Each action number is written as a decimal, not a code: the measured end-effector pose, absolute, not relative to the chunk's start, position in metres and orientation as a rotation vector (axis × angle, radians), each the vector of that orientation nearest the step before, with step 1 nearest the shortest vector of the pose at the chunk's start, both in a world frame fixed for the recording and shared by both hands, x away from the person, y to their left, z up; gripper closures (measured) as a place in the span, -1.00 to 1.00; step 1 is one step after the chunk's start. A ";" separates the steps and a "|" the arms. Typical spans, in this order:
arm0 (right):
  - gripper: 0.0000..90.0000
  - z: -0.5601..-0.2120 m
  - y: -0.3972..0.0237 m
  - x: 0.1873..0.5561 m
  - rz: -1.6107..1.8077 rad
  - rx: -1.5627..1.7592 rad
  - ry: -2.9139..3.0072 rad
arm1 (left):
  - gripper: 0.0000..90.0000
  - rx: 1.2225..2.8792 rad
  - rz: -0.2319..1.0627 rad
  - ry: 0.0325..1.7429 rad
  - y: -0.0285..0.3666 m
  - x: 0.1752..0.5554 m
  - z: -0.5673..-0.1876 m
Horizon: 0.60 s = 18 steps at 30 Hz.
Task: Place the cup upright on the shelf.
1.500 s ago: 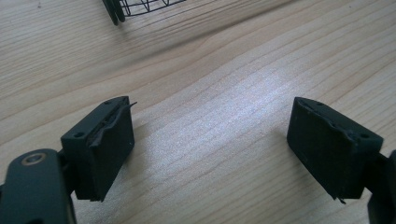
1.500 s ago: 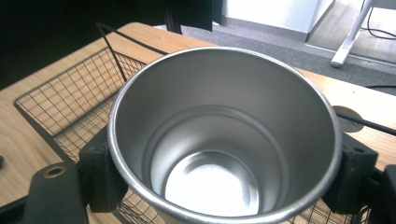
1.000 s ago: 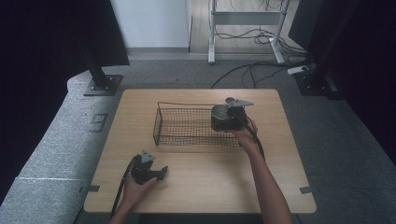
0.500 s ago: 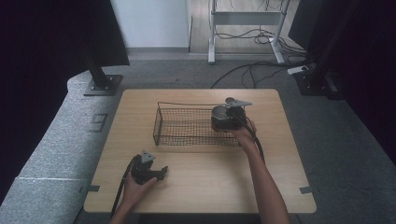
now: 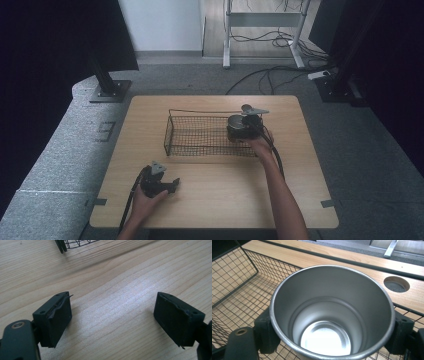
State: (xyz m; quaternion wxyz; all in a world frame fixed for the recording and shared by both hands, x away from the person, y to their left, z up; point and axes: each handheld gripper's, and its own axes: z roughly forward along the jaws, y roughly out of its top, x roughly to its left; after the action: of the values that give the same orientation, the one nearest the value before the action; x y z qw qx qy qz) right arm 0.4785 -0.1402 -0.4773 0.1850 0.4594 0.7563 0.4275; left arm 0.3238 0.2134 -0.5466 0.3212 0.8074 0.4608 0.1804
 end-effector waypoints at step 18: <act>-0.59 -0.482 -0.139 0.481 1.168 1.331 2.179 | -0.67 2.121 0.474 1.210 0.213 0.324 -0.547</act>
State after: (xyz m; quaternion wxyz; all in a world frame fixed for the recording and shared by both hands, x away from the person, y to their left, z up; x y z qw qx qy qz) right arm 0.4813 -0.1386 -0.4820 0.1663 0.4674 0.7653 0.4102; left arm 0.3238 0.2134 -0.5466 0.3212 0.8074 0.4608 0.1805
